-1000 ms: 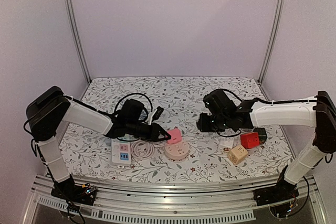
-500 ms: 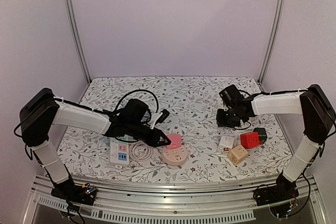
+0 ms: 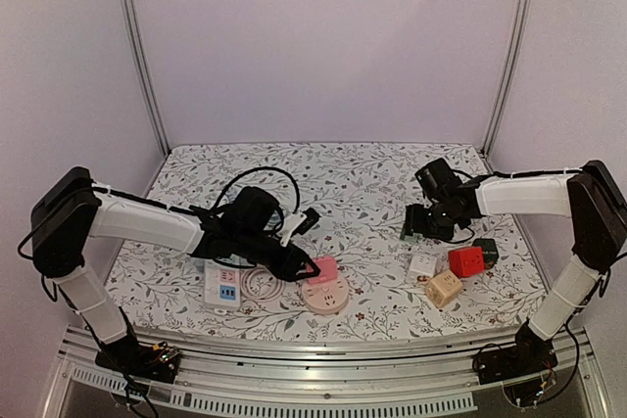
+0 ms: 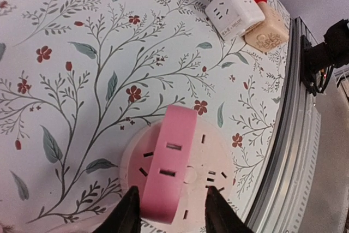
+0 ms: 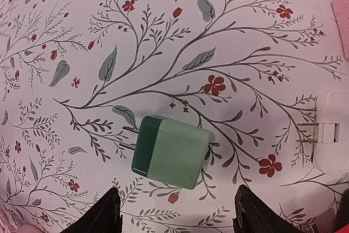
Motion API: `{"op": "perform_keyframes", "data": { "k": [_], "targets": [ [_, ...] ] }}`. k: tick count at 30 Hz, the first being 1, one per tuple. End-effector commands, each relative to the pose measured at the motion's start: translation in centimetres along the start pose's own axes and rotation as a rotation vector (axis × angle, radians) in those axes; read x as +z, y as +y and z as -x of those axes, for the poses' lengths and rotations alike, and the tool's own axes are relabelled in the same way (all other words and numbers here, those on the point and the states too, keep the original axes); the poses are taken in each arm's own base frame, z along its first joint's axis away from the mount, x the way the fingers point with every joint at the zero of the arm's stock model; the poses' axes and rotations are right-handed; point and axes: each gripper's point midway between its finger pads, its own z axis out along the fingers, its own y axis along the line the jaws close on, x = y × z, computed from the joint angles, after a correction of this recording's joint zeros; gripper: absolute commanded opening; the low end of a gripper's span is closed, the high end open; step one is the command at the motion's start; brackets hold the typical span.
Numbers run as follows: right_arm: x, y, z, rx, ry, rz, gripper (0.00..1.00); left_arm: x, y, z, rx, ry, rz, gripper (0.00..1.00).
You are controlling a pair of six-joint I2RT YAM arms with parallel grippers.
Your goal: Pull the plug off the socket
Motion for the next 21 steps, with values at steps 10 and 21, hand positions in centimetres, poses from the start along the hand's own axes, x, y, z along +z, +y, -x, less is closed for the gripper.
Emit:
{"op": "perform_keyframes", "data": {
  "k": [10,21],
  "targets": [
    [-7.7,5.8,-2.7,0.008,-0.049,0.152,0.77,-1.4,-3.5,1.6,0.030,-0.064,-0.135,0.54],
    [-9.9,14.9,-5.6,0.114,-0.043,0.387,0.85,-2.7,-4.1,1.2,0.035,-0.078,-0.114,0.58]
  ]
}}
